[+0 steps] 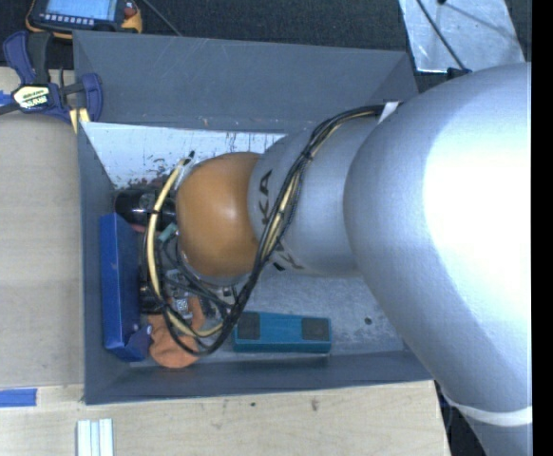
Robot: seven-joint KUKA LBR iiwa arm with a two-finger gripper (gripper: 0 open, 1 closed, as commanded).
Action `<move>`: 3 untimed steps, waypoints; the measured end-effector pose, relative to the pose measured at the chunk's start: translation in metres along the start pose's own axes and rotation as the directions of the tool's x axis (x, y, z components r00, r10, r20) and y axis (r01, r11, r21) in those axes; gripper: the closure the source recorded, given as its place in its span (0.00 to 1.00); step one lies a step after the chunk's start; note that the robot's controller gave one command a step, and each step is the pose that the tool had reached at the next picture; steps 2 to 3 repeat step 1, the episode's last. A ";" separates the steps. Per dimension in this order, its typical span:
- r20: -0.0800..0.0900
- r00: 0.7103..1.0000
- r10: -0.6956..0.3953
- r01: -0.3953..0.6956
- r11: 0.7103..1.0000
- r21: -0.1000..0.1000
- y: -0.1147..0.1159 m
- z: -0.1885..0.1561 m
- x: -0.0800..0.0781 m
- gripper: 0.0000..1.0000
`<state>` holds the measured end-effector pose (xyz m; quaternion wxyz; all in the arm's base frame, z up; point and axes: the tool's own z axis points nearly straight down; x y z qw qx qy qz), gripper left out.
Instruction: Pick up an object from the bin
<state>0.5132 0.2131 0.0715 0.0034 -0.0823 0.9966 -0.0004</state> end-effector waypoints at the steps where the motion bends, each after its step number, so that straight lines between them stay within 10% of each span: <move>1: 0.000 1.000 0.000 0.000 1.000 0.000 0.000 0.000 0.000 1.00; 3: 0.000 1.000 0.000 0.000 1.000 0.000 0.000 0.000 0.000 1.00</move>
Offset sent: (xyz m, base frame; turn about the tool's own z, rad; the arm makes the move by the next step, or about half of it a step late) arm 0.0361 0.0173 0.0036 -0.0148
